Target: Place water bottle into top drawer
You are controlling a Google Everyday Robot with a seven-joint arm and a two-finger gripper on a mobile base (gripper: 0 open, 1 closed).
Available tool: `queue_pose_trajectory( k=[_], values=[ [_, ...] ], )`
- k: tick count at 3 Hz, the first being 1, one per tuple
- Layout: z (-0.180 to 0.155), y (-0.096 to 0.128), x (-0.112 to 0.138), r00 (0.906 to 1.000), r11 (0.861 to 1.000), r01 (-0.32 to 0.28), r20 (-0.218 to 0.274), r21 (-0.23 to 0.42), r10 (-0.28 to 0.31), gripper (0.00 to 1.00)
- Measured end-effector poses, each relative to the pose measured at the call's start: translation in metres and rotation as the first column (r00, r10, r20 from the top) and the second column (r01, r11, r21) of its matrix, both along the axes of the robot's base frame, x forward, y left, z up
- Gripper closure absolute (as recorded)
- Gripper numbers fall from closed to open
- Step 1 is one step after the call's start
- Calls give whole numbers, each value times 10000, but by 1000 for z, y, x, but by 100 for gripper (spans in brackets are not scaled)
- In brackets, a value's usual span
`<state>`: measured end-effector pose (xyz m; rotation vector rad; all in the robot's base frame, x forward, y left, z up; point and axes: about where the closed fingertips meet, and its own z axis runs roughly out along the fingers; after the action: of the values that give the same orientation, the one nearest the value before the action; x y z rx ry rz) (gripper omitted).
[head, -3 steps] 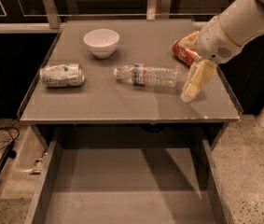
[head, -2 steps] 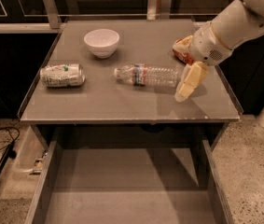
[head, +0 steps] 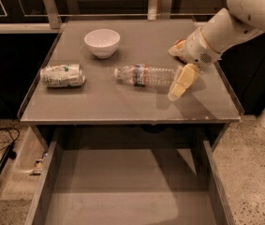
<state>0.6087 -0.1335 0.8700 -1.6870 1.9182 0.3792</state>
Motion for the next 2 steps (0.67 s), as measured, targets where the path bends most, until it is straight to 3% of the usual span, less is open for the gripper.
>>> queue_pose_trajectory(
  k=[2],
  values=[
    [-13,10,21,9998,9999,172,-117,-18,-172,0]
  ],
)
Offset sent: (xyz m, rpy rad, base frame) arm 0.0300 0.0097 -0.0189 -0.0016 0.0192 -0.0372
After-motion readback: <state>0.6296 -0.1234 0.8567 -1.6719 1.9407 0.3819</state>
